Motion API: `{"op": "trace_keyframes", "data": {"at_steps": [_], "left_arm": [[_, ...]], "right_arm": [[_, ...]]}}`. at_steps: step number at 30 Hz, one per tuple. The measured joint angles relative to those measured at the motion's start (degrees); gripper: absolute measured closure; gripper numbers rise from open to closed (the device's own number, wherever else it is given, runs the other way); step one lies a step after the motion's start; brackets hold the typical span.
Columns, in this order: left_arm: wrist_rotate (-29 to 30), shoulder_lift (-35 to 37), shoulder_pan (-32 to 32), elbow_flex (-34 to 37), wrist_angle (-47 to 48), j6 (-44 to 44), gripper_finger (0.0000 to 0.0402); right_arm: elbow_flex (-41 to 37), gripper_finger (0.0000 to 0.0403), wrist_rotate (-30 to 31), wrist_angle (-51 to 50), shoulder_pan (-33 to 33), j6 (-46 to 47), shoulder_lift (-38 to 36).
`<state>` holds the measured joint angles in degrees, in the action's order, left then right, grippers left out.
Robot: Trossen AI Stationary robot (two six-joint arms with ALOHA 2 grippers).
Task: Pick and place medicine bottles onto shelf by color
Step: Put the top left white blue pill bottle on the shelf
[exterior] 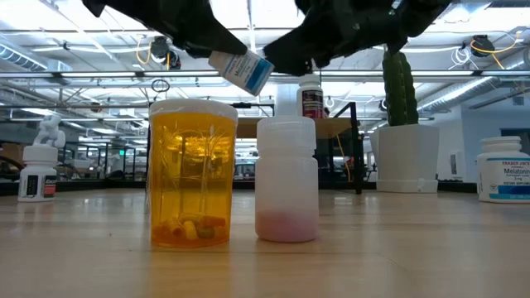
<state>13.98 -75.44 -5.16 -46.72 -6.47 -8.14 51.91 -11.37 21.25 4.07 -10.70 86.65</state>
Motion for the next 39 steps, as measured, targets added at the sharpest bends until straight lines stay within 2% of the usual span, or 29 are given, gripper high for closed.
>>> {"op": "trace_keyframes", "data": {"at_steps": [4,6,9,17,20,23,26,32,36,39], "left_arm": [[-0.41,0.00,0.04,0.00,0.57,0.42,0.0232],[-0.44,0.00,0.04,0.00,0.78,1.08,0.0231],[-0.39,0.00,0.04,0.00,1.27,1.16,0.0230],[-0.38,0.00,0.01,0.00,0.42,1.22,0.0229],[-0.42,0.00,0.01,0.00,0.30,1.21,0.0229],[-0.15,0.00,-0.01,0.02,0.09,1.30,0.0226],[2.77,0.02,-0.36,0.02,0.05,2.15,0.0204],[10.34,2.23,-1.64,0.02,2.87,3.17,0.0122],[11.63,4.38,-2.15,0.02,5.87,4.10,0.0080],[11.25,4.69,-2.22,-0.01,3.93,4.41,0.0069]], "right_arm": [[0.77,0.0092,6.49,1.26,0.07,-2.28,2.52],[0.84,0.0103,6.78,1.26,0.10,-2.53,2.65],[0.86,0.0133,6.43,1.83,0.07,-2.38,2.58],[0.86,0.0244,1.09,1.60,0.44,-3.54,2.58],[0.86,0.0262,1.09,1.57,0.49,-3.60,2.58],[0.86,0.0263,1.15,1.79,0.47,-3.58,2.58],[0.82,0.0257,2.40,3.38,0.46,-1.58,2.61],[-0.67,0.0262,2.53,9.55,1.07,-1.72,2.54],[-4.88,0.0260,1.15,20.81,2.35,-1.51,2.61],[-8.92,0.0257,-0.82,33.38,3.12,1.47,2.60]]}}
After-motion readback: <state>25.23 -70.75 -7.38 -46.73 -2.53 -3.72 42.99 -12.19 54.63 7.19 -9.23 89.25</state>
